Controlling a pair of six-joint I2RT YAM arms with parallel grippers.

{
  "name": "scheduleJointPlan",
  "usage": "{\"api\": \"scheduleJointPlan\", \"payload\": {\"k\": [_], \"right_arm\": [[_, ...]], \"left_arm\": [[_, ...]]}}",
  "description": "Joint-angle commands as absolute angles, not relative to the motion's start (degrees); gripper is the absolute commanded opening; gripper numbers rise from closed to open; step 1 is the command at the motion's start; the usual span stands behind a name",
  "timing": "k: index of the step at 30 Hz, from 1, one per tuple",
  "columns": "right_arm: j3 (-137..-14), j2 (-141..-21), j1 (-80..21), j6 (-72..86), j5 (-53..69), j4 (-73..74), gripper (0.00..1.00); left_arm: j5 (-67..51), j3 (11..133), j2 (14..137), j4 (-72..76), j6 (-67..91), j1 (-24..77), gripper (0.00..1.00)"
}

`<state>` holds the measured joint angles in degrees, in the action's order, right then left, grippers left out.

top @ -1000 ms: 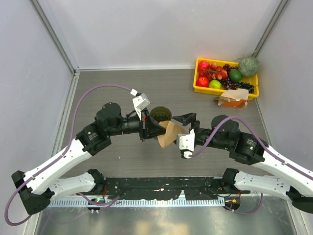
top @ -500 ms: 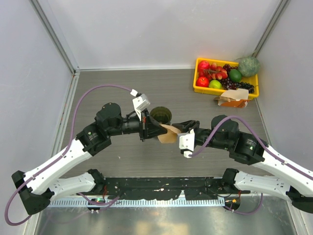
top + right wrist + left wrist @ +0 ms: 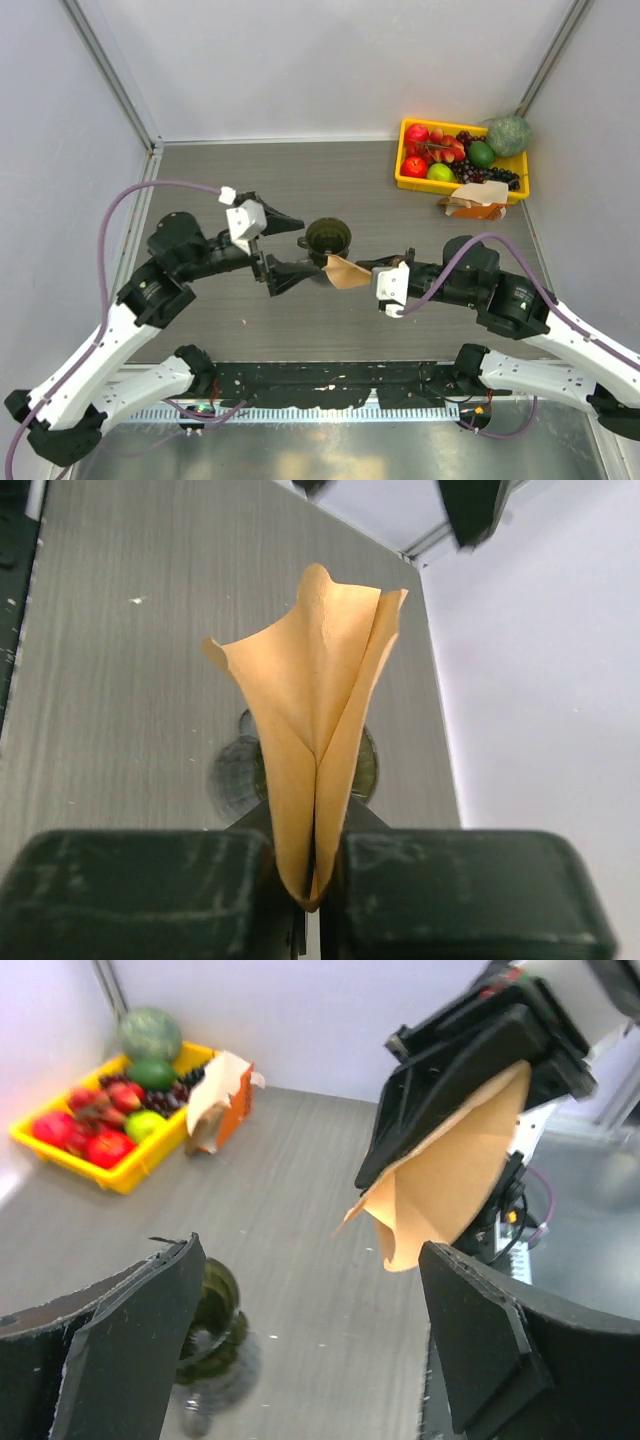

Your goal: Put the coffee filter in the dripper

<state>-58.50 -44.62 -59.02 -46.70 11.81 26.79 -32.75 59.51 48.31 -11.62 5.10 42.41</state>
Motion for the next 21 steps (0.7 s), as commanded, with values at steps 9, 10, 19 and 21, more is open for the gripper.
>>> {"api": "scheduleJointPlan", "payload": {"k": [9,10,19,21], "right_arm": [[-64.51,-46.41,-58.01,-26.55,27.33,21.45,0.08],[-64.51,-46.32,-57.92,-26.54,27.51,21.36,0.08],[-61.09,-45.00,-58.01,-33.83,21.27,22.67,0.10],[-60.65,-45.09,-58.01,-34.71,21.71,23.11,0.10]], "left_arm": [[-46.41,56.86,46.32,-5.72,-8.09,44.38,0.99],[-46.06,56.95,46.75,-5.10,-7.56,44.73,0.99],[-38.85,57.39,46.58,-4.83,8.07,45.00,0.99],[-39.11,57.39,47.11,-4.66,10.45,45.00,0.99]]}}
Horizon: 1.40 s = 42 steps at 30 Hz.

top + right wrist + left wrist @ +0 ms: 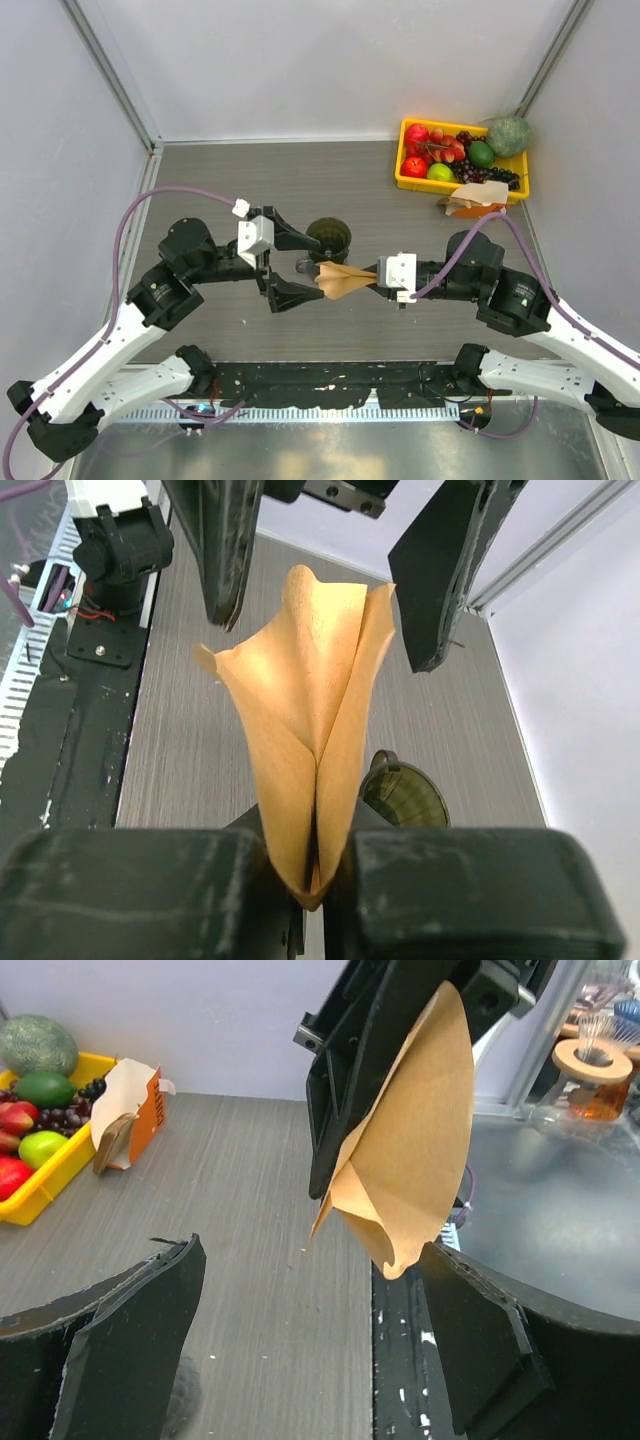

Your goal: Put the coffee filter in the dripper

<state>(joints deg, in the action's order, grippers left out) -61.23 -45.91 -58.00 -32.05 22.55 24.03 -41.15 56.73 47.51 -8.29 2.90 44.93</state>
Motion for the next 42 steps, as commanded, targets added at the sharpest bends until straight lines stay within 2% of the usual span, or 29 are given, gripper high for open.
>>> {"api": "scheduleJointPlan", "payload": {"k": [1,12,14,15,19,23,25,26,27,29,30,34,36,39,42], "right_arm": [[-60.47,-45.09,-58.01,-35.33,21.71,23.29,0.10],[-60.47,-45.97,-58.10,-35.95,20.57,23.21,0.11],[-60.47,-45.88,-58.10,-35.68,20.74,22.85,0.12],[-60.56,-45.97,-58.18,-35.60,20.74,22.85,0.12],[-60.64,-45.62,-58.18,-35.07,20.04,23.03,0.13],[-60.64,-45.00,-58.18,-35.42,19.34,24.17,0.13],[-60.30,-44.56,-58.18,-35.42,18.99,24.52,0.10],[-60.29,-44.39,-58.18,-35.33,18.90,24.87,0.08],[-60.21,-44.38,-58.10,-35.25,18.90,25.05,0.05],[-60.21,-44.03,-58.01,-34.98,19.07,24.87,0.05],[-60.21,-43.95,-58.01,-34.72,19.51,24.87,0.05],[-60.56,-42.98,-57.31,-34.28,23.19,24.87,0.05],[-60.91,-42.98,-57.22,-33.58,25.99,24.79,0.05],[-61.52,-43.50,-57.22,-30.16,29.87,23.39,0.05],[-61.52,-44.29,-57.22,-26.56,32.16,21.63,0.05]], "left_arm": [[-38.94,57.39,47.46,-4.57,11.59,45.09,0.99],[-30.86,59.06,51.50,-5.00,18.01,46.84,0.99],[-28.14,59.50,52.20,-6.76,18.10,47.46,0.96],[-27.43,59.59,52.56,-7.29,18.37,47.55,0.91],[-28.12,59.85,52.82,-8.79,16.70,47.46,0.55],[-29.18,59.94,51.77,-9.58,14.77,47.46,0.36],[-29.88,59.68,50.98,-10.19,13.02,47.20,0.22],[-30.49,59.50,50.63,-10.11,12.40,46.94,0.22],[-32.06,59.33,50.19,-9.76,11.44,46.59,0.37],[-35.23,58.54,48.96,-9.23,7.83,45.44,0.80],[-34.37,58.27,48.17,-9.40,7.04,44.92,0.97],[-35.50,56.78,45.97,-12.65,0.28,43.07,0.99],[-40.75,55.82,45.62,-14.32,-6.30,43.07,0.99],[-47.54,53.89,46.14,-10.22,-5.55,43.50,0.99],[-47.46,53.00,47.72,-4.50,-2.47,45.78,0.99]]}}
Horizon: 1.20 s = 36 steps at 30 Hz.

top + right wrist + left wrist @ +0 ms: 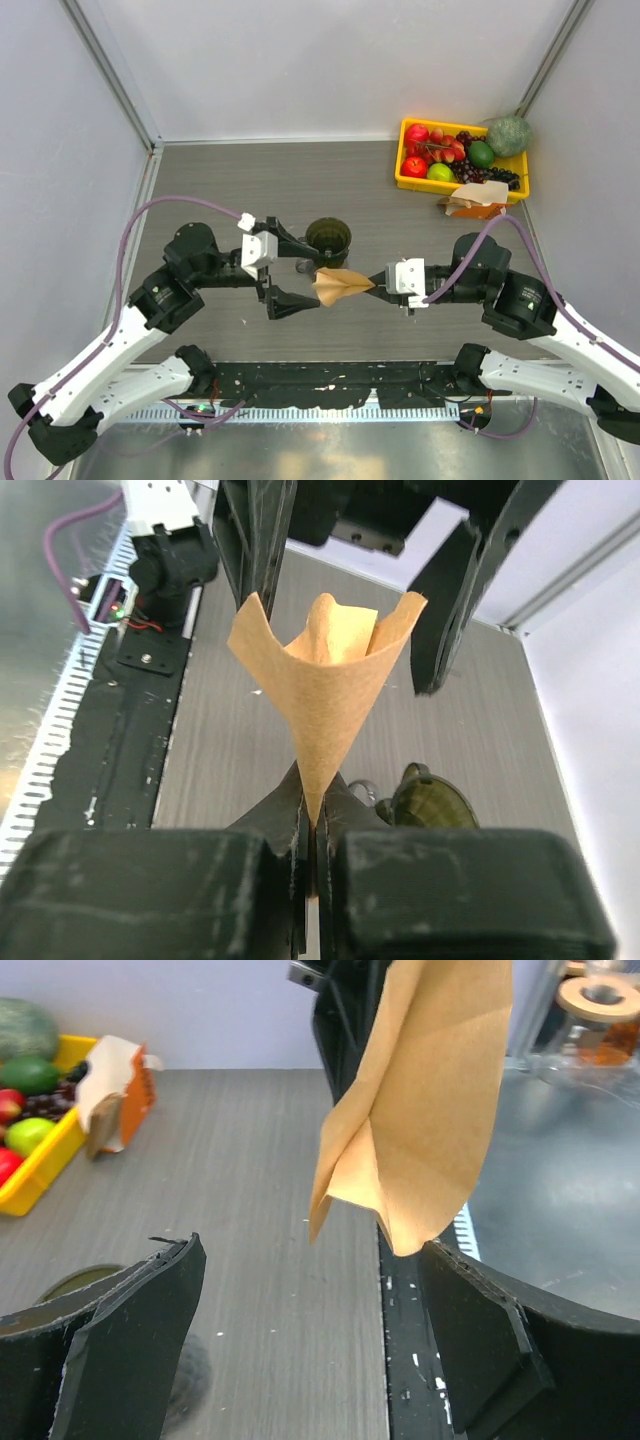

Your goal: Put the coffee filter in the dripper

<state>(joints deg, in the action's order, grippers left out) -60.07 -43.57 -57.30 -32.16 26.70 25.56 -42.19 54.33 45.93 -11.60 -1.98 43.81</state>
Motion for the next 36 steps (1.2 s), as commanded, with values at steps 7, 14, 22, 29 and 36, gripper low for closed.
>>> {"api": "scheduleJointPlan", "payload": {"k": [7,14,22,29,36], "right_arm": [[-61.26,-44.74,-56.95,-22.94,29.98,19.08,0.05],[-61.00,-44.03,-56.51,-25.13,29.18,21.08,0.05],[-61.79,-44.38,-54.76,-17.94,30.85,18.91,0.05],[-61.35,-46.85,-54.23,-9.06,35.51,16.70,0.05],[-58.80,-45.88,-53.09,-5.53,36.21,13.27,0.05]], "left_arm": [[-47.37,53.09,49.57,3.86,3.33,49.39,0.99],[-45.37,53.70,46.59,-5.42,-3.50,48.87,0.99],[-42.89,46.85,40.52,-0.82,-3.45,44.29,0.99],[-38.50,51.06,44.56,4.04,5.18,47.37,0.99],[-39.90,52.73,44.48,1.86,6.77,48.35,0.99]]}}
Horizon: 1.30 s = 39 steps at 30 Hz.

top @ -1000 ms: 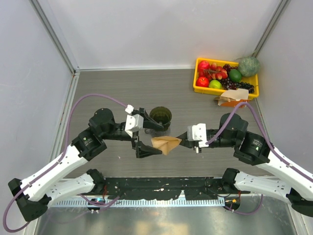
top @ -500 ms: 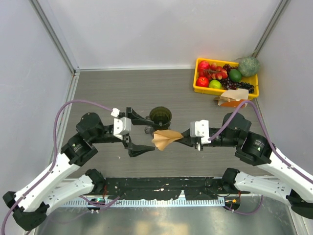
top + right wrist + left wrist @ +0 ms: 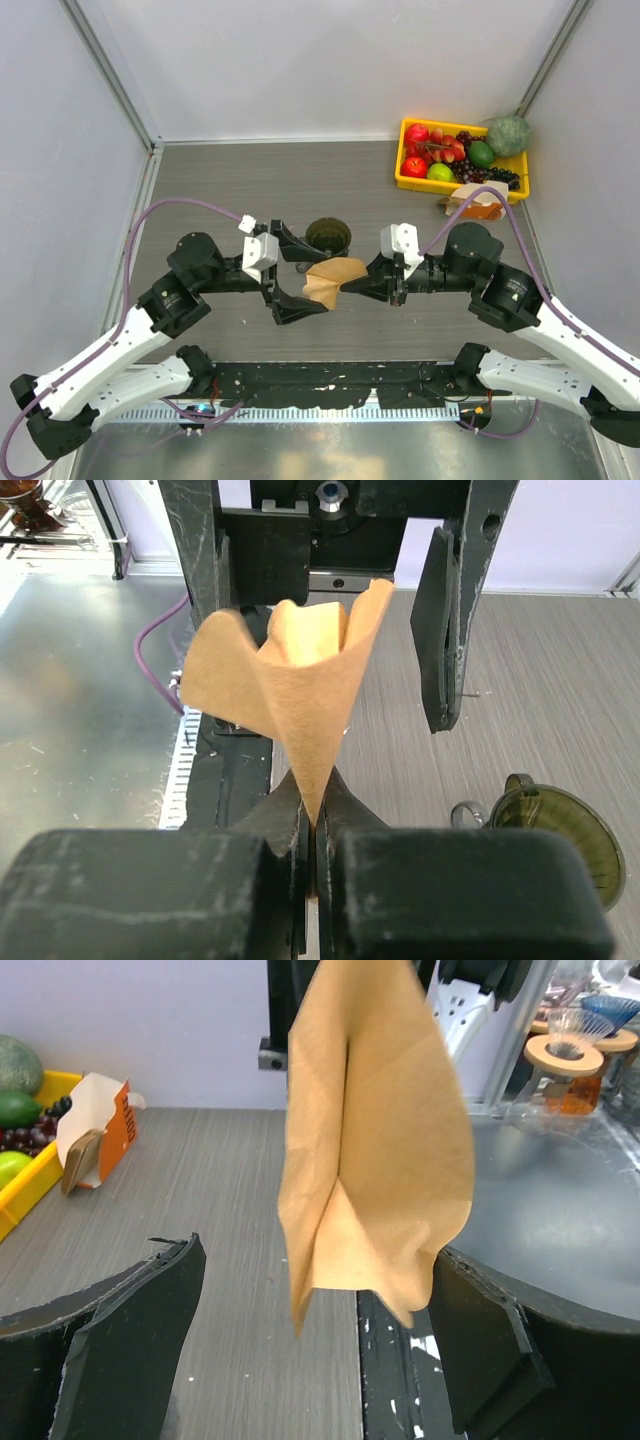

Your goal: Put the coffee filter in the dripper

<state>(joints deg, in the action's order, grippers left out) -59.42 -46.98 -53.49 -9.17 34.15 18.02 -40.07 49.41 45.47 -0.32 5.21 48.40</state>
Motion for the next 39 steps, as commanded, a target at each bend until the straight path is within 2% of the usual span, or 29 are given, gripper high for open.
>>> {"api": "scheduleJointPlan", "payload": {"k": [1,4,8,11,14,20,23,27,29,31,33,34,36,39], "right_arm": [[-58.80,-45.62,-53.00,-6.67,36.12,13.79,0.05],[-58.97,-43.78,-52.38,-10.62,35.68,17.75,0.05],[-58.10,-43.24,-52.38,-14.76,36.04,20.65,0.05],[-57.57,-44.21,-52.38,-16.52,37.26,21.44,0.05],[-57.74,-44.82,-52.38,-18.01,38.06,22.32,0.05],[-58.01,-45.79,-52.47,-18.19,38.50,22.41,0.06],[-58.18,-46.05,-52.64,-18.46,39.11,22.24,0.06],[-58.45,-45.97,-52.56,-18.46,39.37,22.32,0.06],[-58.54,-45.79,-52.56,-18.37,39.02,22.41,0.06],[-58.62,-45.44,-52.65,-18.28,38.76,22.50,0.06],[-58.71,-45.44,-52.65,-17.93,38.67,22.59,0.06],[-58.88,-45.44,-52.56,-17.93,38.67,22.59,0.07],[-59.24,-45.44,-52.56,-17.49,38.41,22.76,0.15],[-59.50,-45.18,-52.56,-17.49,37.53,23.29,0.16]], "left_arm": [[-40.42,53.60,43.78,0.19,6.51,47.12,0.99],[-42.26,55.45,41.66,-7.45,7.99,42.21,0.99],[-48.33,55.81,42.18,-6.51,13.87,37.27,0.99],[-50.10,56.51,44.73,-2.39,19.06,37.35,0.99],[-48.35,57.82,46.57,-1.92,17.68,38.67,0.98],[-46.59,59.59,49.74,-2.46,15.56,42.62,0.89],[-43.86,60.73,51.59,-3.25,14.42,43.50,0.77],[-42.80,61.61,53.26,-4.83,12.31,44.47,0.54],[-45.16,60.91,53.09,-4.05,11.96,44.56,0.48],[-45.88,60.12,52.91,-3.78,11.43,44.82,0.32],[-46.58,59.59,52.73,-3.78,10.81,44.91,0.09],[-46.50,59.42,52.56,-3.87,10.55,45.00,0.00],[-46.23,59.24,52.56,-3.78,10.46,45.00,0.00],[-46.76,59.24,52.12,-3.87,10.37,44.91,0.00]]}}
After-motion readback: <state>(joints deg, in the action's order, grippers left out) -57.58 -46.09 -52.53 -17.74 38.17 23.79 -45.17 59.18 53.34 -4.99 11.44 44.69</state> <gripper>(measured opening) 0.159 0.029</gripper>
